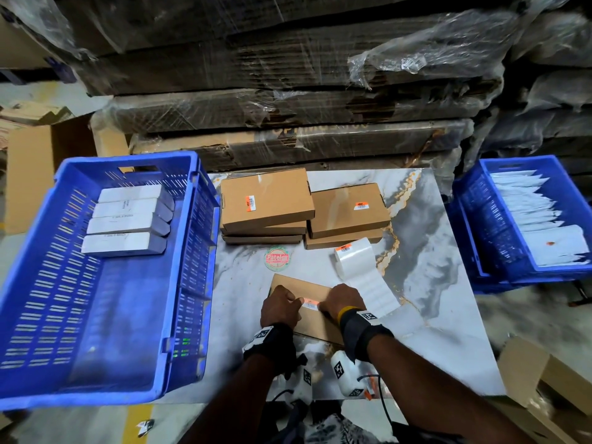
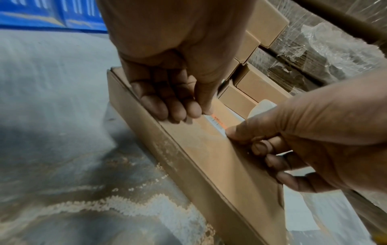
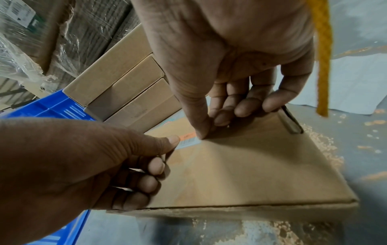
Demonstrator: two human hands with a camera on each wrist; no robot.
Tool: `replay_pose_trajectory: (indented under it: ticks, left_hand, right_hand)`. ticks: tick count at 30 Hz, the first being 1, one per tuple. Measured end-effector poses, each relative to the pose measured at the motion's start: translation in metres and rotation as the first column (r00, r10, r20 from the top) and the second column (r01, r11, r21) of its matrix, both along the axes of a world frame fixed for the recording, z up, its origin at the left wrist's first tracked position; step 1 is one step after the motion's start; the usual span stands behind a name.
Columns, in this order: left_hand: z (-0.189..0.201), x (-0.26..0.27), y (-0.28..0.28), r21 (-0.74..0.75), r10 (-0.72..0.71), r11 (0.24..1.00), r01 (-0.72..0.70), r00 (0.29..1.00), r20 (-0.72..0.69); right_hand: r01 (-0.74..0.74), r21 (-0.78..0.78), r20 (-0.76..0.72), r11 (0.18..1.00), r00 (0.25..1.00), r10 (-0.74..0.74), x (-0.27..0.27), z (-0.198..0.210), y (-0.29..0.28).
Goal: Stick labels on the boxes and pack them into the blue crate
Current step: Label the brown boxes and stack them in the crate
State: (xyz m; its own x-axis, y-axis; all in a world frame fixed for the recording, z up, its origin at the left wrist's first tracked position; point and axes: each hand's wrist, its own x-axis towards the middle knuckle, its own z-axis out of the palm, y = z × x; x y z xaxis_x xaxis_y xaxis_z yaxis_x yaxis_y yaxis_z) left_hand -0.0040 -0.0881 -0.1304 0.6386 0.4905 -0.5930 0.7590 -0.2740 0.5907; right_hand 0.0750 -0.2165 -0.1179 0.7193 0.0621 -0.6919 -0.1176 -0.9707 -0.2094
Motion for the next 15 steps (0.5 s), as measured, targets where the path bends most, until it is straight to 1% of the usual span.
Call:
replay_pose_trajectory:
  ticks: [3,7,9,11,13,15]
  left_hand:
    - [0.001,-0.001,0.002,-0.040,0.030,0.999,-0.029,0.999,0.016]
    - [0.000,-0.002,0.003,-0.039,0.031,0.999,-0.031,0.999,-0.006]
    - [0.002,-0.003,0.002,-0.030,0.027,0.999,-0.028,1.000,-0.012]
    - [0.004,-0.003,0.001,-0.022,0.011,1.000,-0.011,1.000,-0.020]
    - [0.009,0.000,0.001,0.017,-0.016,1.000,0.017,0.999,-0.052]
    - [0.005,0.001,0.001,0.065,-0.043,0.997,0.048,0.997,-0.065]
  right_hand:
    - [-0.016,0.021,0.006,1.000,1.000,0.016,-0.001,-0.001,-0.002]
    - [-0.013,0.057,0.027,0.998,1.000,0.012,-0.005,-0.001,-0.005]
    - [0.015,0.092,0.040,0.996,0.999,-0.019,-0.009,-0.002,-0.008]
    - [0.072,0.149,0.055,0.986,0.995,-0.081,-0.014,-0.004,-0.012]
    - [0.112,0.182,0.077,0.977,0.989,-0.128,-0.020,-0.005,-0.016]
    - [0.114,0.193,0.094,0.975,0.987,-0.134,-0.025,-0.008,-0.017]
